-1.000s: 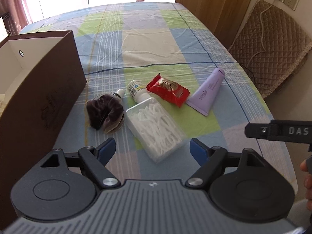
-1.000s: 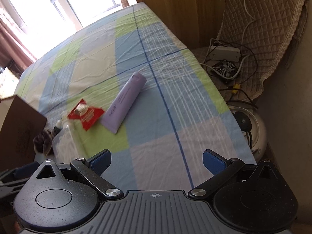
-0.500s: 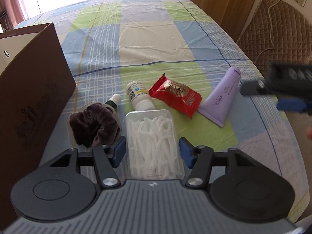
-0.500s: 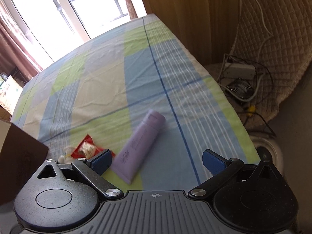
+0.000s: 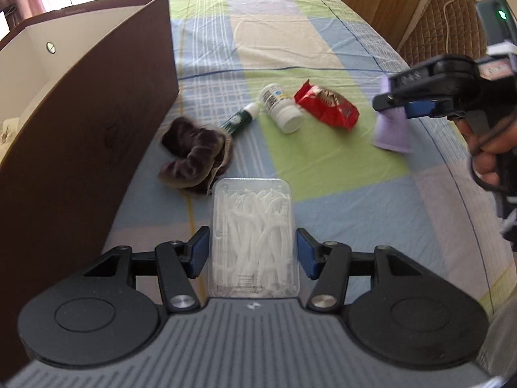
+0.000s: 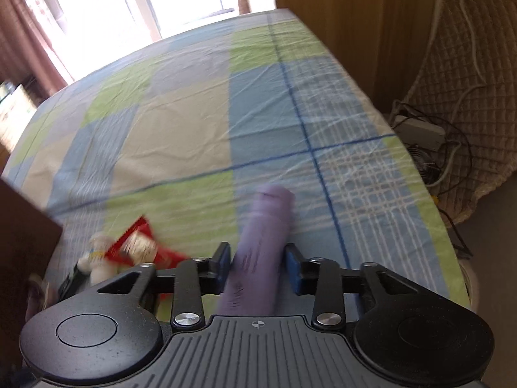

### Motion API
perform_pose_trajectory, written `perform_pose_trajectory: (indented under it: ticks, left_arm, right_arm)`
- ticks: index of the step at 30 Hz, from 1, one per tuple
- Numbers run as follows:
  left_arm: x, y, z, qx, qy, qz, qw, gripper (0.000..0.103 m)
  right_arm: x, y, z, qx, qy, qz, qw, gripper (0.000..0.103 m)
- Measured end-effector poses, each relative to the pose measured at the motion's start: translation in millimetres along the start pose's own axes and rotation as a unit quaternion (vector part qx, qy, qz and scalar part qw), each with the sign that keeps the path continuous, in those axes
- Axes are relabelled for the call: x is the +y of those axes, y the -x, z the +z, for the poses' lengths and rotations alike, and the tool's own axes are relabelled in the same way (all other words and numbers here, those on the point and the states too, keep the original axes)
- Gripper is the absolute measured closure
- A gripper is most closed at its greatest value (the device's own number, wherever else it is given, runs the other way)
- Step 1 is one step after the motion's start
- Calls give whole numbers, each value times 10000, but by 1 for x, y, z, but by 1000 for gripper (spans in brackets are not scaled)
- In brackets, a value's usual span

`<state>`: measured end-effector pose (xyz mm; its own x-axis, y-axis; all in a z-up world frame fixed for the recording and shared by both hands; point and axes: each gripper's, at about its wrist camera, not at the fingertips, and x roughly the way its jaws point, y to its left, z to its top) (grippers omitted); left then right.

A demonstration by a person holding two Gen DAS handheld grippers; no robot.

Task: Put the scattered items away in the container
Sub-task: 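Grasp the clear floss-pick box with the left tool while the right tool grasps the lilac tube, then carry the floss box and lilac tube into the box and open both tools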

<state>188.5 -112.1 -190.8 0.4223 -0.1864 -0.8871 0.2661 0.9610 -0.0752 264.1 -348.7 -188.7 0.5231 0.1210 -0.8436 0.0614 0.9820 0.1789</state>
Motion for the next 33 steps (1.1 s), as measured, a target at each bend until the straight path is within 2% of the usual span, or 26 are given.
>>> perform_pose_trajectory:
  ticks: [4, 8, 9, 10, 12, 16, 17, 18, 19, 24, 27, 33]
  left_arm:
    - [6, 5, -7, 49, -36, -78, 10000, 51]
    - [8, 3, -7, 47, -81, -84, 9999, 50]
    - [8, 1, -6, 55, -87, -68, 9999, 50]
    - [7, -1, -5, 82, -100, -55, 9999, 49]
    - [6, -6, -3, 95, -132, -8, 9999, 49]
    - [4, -9, 1, 24, -258, 86, 9996, 50]
    - [4, -8, -1, 33, -281, 87, 9996, 50]
    - [3, -8, -2, 47, -299, 85, 9995, 50]
    - [3, -7, -3, 60, -317, 83, 9994, 50]
    - [2, 7, -18, 161, -462, -47, 9988, 51]
    - [5, 26, -24, 65, -526, -71, 9986, 51]
    - [21, 72, -26, -170, -384, -49, 9991, 51]
  right_arm:
    - [4, 19, -32, 192, 346, 227, 9990, 69]
    - [11, 38, -58, 393, 519, 255, 9976, 68]
    - [13, 41, -62, 396, 534, 248, 9975, 59]
    - [15, 43, -64, 354, 552, 247, 9975, 43]
    - [18, 43, -66, 222, 570, 166, 9980, 36]
    - [22, 37, -61, 181, 513, 70, 9985, 37]
    - [22, 36, -61, 161, 531, -28, 9985, 42]
    - [24, 35, -62, 137, 614, -161, 9979, 59]
    - [27, 35, -63, 125, 767, -296, 9965, 67]
    - [30, 47, -77, 289, 839, -216, 9958, 68]
    - [29, 62, -86, 301, 520, 99, 9981, 68]
    - [49, 106, -87, 69, 337, 575, 9978, 68]
